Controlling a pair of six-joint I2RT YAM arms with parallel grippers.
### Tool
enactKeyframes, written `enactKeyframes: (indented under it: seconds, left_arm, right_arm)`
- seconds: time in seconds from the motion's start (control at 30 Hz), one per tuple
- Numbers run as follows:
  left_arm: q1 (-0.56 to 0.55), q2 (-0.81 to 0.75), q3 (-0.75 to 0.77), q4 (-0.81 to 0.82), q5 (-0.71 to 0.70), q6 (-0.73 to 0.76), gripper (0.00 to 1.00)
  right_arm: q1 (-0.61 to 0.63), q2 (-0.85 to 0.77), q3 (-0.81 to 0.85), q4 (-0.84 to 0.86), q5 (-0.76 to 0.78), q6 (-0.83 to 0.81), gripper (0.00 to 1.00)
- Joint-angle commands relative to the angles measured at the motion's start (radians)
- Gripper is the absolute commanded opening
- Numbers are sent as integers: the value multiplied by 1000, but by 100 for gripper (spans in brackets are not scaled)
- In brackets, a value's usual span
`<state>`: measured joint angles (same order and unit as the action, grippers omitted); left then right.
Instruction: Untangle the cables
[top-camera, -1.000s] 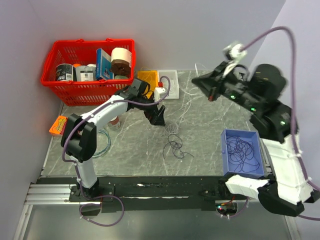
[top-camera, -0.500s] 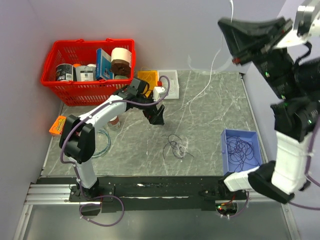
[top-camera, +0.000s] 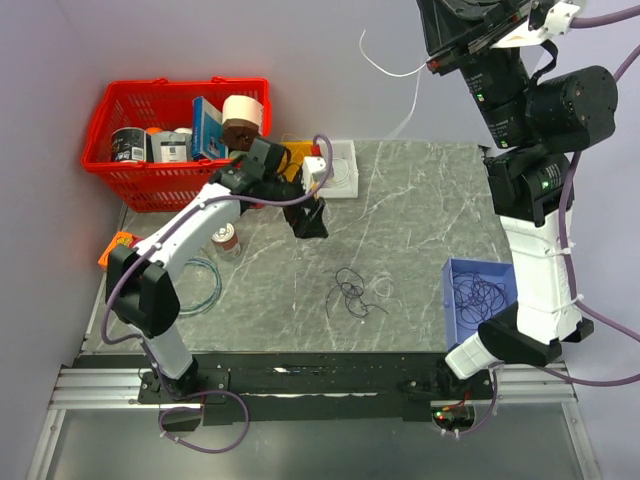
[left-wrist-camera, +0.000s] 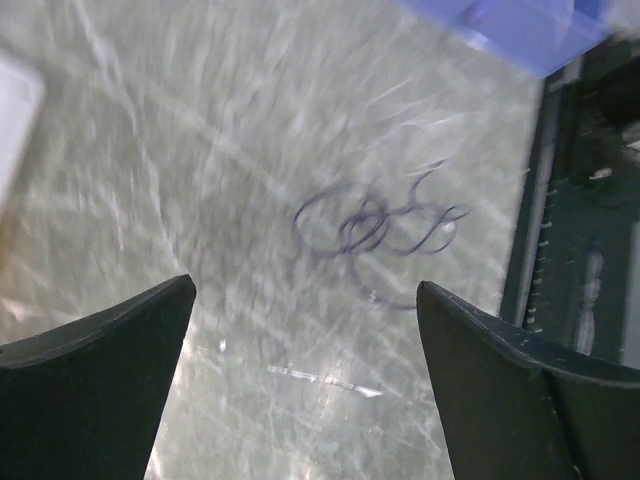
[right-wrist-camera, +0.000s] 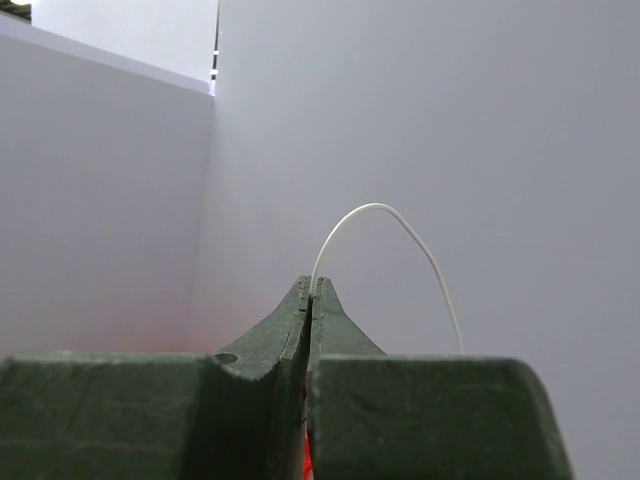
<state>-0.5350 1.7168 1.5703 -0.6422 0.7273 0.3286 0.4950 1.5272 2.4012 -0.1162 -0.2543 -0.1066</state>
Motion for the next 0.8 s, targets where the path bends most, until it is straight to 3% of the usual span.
enactKeyframes:
  seconds: [0.0, 0.07, 0.17, 0.33, 0.57, 0.77]
  left_arm:
    - [-11, -75, 120, -39, 217, 38, 99]
    - [-46, -63, 126, 8, 216, 14, 98]
    - [-103, -30, 155, 56, 105, -22, 96]
    - [-109, 23, 191, 110, -12, -69, 96]
    - [-105, -45, 2, 121, -74, -3, 97]
    - [-94, -88, -128, 98, -111, 30, 97]
  right_arm:
    - [-1, -13, 16, 99, 36, -19, 0]
    - [0, -10, 7, 110, 29, -7, 0]
    - [-1, 8, 21, 109, 23, 8, 0]
    - [-1, 19, -10, 104, 39, 4, 0]
    - [-16, 137, -60, 104, 102, -131, 0]
    - [-41, 269, -42, 179, 127, -131, 0]
